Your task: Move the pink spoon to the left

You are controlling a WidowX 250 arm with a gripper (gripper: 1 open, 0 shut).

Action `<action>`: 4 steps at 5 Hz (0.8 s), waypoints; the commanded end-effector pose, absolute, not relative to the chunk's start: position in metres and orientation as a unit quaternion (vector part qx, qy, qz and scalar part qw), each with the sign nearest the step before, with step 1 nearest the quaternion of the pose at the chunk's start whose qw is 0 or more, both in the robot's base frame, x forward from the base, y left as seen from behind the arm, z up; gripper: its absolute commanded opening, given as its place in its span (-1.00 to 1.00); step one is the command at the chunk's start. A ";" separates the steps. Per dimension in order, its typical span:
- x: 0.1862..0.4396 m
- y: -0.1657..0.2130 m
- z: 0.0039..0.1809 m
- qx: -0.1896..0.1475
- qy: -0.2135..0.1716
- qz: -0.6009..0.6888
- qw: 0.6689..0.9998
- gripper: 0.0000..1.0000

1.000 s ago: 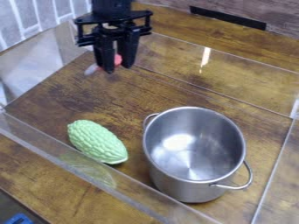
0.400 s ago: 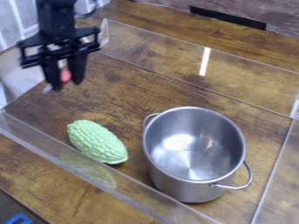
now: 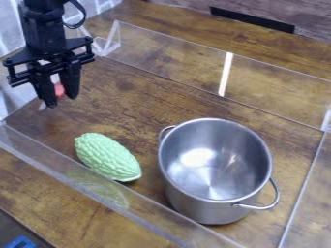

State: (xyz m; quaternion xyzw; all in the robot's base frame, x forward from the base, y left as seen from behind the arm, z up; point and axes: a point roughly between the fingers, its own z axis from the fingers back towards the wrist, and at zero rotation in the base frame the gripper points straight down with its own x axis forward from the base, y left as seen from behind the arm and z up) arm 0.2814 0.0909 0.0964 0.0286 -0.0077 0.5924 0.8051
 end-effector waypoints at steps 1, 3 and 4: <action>0.284 0.094 0.107 0.027 -0.025 0.594 0.804 1.00; 0.289 0.095 0.106 0.035 -0.028 0.591 0.806 1.00; 0.288 0.097 0.096 0.034 -0.026 0.599 0.799 1.00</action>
